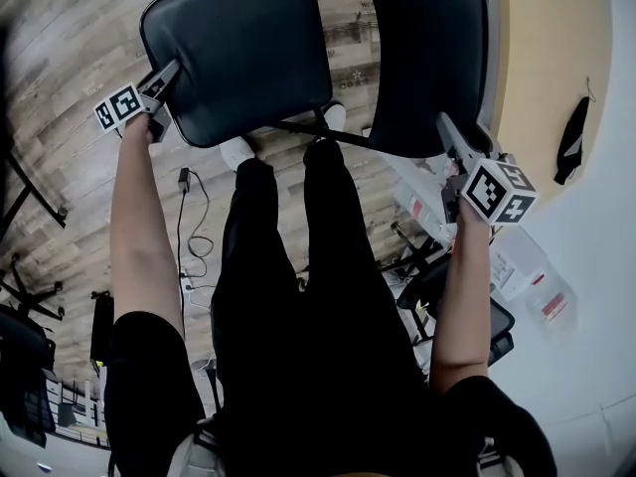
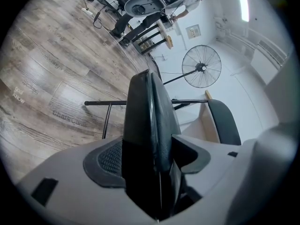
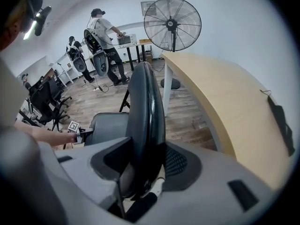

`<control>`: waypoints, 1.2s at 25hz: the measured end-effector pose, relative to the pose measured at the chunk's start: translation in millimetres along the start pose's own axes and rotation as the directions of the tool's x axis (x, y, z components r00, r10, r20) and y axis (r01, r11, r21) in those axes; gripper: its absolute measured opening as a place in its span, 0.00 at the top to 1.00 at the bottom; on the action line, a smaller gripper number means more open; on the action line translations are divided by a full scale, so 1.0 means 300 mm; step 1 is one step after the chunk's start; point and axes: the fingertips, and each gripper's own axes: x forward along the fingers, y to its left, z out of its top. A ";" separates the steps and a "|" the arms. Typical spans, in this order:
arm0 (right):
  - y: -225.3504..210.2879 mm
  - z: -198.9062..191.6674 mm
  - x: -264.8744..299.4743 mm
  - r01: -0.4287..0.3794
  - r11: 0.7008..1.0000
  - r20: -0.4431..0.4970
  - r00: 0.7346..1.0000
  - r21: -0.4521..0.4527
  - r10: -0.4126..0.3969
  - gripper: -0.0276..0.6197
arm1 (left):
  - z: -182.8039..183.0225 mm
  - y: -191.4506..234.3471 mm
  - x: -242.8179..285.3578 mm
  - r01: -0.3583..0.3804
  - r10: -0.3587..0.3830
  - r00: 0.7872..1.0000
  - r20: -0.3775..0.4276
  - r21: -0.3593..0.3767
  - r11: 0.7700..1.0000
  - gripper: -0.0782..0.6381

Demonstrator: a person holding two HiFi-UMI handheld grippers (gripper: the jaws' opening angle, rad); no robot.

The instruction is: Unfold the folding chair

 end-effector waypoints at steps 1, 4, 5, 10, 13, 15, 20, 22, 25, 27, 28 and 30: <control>0.009 -0.002 0.000 0.002 1.000 0.001 1.000 0.001 -0.002 0.68 | -0.002 0.007 -0.004 0.001 -0.001 1.000 -0.005 -0.002 1.000 0.48; 0.033 -0.002 0.004 -0.002 1.000 0.006 1.000 -0.005 0.002 0.68 | 0.001 0.030 -0.012 0.004 -0.004 1.000 -0.005 -0.002 1.000 0.48; 0.041 0.001 0.005 -0.004 1.000 0.010 1.000 -0.010 0.004 0.68 | 0.003 0.036 -0.011 0.006 -0.006 1.000 0.000 -0.002 1.000 0.48; 0.082 -0.007 0.006 0.003 1.000 0.021 1.000 -0.014 -0.003 0.68 | 0.001 0.067 -0.018 0.005 -0.005 1.000 0.006 -0.007 1.000 0.48; 0.108 -0.008 0.010 0.003 1.000 0.013 1.000 -0.020 -0.002 0.68 | 0.001 0.089 -0.020 -0.004 0.004 1.000 0.002 -0.019 1.000 0.48; 0.124 -0.008 0.013 0.001 1.000 0.009 1.000 -0.027 -0.001 0.68 | 0.000 0.103 -0.023 -0.010 0.010 1.000 -0.005 -0.031 0.999 0.48; 0.138 -0.011 0.010 0.000 0.999 0.009 1.000 -0.034 0.000 0.68 | -0.001 0.113 -0.030 -0.017 0.018 1.000 0.004 -0.039 0.999 0.47; 0.140 -0.013 0.008 0.001 1.000 0.015 1.000 -0.015 -0.001 0.68 | 0.000 0.115 -0.031 -0.018 0.018 1.000 0.009 -0.038 0.999 0.47; 0.143 -0.012 0.010 -0.006 1.000 0.032 0.999 0.012 0.005 0.68 | 0.008 0.114 -0.039 -0.034 0.035 0.999 0.015 -0.022 0.999 0.47; 0.145 -0.010 0.008 -0.015 1.000 0.042 0.999 0.021 0.014 0.68 | 0.015 0.114 -0.056 -0.077 0.077 0.997 0.031 0.012 0.997 0.45; 0.142 -0.006 0.002 -0.015 0.999 0.048 0.999 0.029 0.014 0.67 | 0.018 0.112 -0.071 -0.108 0.107 0.994 0.038 0.031 0.994 0.44; 0.123 0.009 -0.024 0.012 1.000 0.075 0.997 0.029 -0.014 0.58 | 0.024 0.093 -0.108 -0.170 0.167 0.985 0.041 0.076 0.983 0.43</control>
